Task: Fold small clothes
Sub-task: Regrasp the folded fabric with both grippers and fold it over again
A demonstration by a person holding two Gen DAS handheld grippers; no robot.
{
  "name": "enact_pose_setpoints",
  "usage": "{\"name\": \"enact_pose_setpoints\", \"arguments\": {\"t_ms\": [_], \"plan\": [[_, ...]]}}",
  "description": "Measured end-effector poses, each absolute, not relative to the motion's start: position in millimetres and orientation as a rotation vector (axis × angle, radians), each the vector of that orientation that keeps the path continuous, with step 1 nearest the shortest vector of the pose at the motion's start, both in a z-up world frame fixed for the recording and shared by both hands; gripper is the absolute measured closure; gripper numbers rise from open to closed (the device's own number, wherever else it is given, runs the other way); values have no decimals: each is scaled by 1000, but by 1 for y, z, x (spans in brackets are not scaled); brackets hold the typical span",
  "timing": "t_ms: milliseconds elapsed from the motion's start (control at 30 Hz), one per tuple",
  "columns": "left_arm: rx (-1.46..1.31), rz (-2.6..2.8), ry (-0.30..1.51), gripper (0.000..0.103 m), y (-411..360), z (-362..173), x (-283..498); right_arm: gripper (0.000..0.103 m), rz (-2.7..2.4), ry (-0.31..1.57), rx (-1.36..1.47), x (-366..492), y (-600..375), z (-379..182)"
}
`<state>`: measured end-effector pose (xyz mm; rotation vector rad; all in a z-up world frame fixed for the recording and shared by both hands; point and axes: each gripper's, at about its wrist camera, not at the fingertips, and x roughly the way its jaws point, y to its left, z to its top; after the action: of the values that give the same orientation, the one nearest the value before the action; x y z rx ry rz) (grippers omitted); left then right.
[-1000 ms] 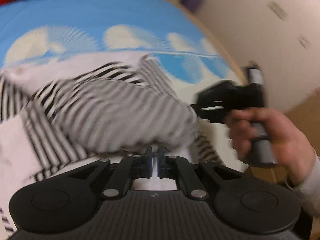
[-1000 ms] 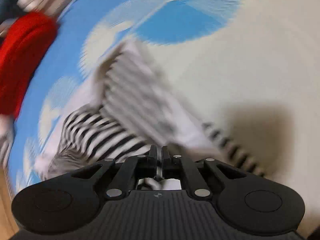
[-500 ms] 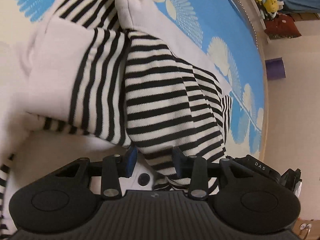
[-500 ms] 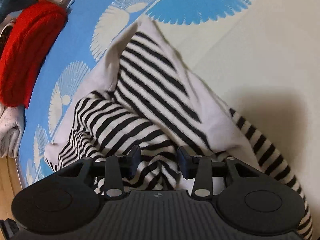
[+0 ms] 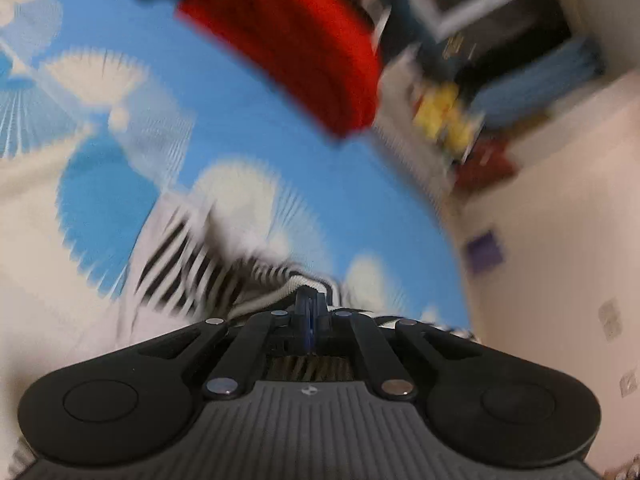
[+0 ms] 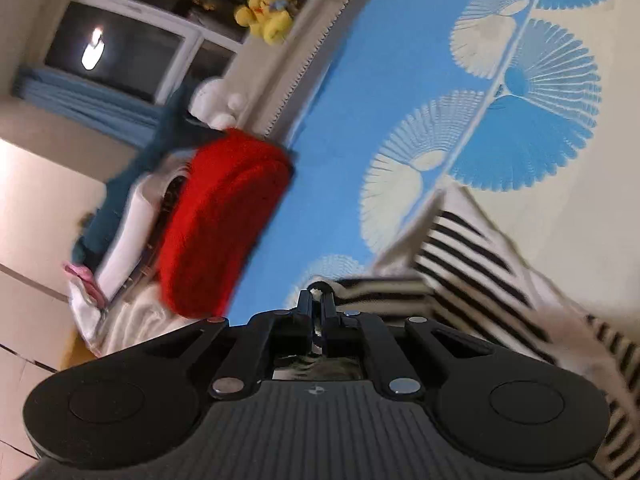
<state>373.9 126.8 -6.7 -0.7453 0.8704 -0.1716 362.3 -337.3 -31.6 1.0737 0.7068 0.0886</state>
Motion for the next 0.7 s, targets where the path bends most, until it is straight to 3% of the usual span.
{"name": "enact_pose_setpoints", "arguments": {"t_ms": [100,200,233,267,333,367,400,600,633,667,700], "plan": [[-611,-132,1174,102,115,-48,379,99,-70,1062,900,372,-326,-68],[-577,-85,1275,100,111,-70,377,95,-168,1296,934,368,-324,-112],[-583,-81,1258,93,112,-69,377,95,-170,1294,918,369,-322,-112],[-602,-72,1237,76,114,-68,377,91,-156,1256,884,371,-319,-105],[-653,-63,1193,52,122,-64,376,72,-136,1169,825,374,-315,-90],[-675,-69,1173,52,125,-63,377,56,-137,1137,788,377,-313,-82],[-692,-78,1162,52,123,-67,378,51,-142,1124,765,379,-312,-80],[-765,-64,1171,55,132,-85,393,52,-119,1184,786,392,-310,-107],[-775,-65,1178,69,132,-90,393,53,-102,1198,793,398,-305,-118],[-780,-76,1179,96,131,-93,394,56,-83,1207,799,398,-303,-120],[-784,-79,1172,99,131,-93,395,67,-63,1207,801,398,-300,-120]]}}
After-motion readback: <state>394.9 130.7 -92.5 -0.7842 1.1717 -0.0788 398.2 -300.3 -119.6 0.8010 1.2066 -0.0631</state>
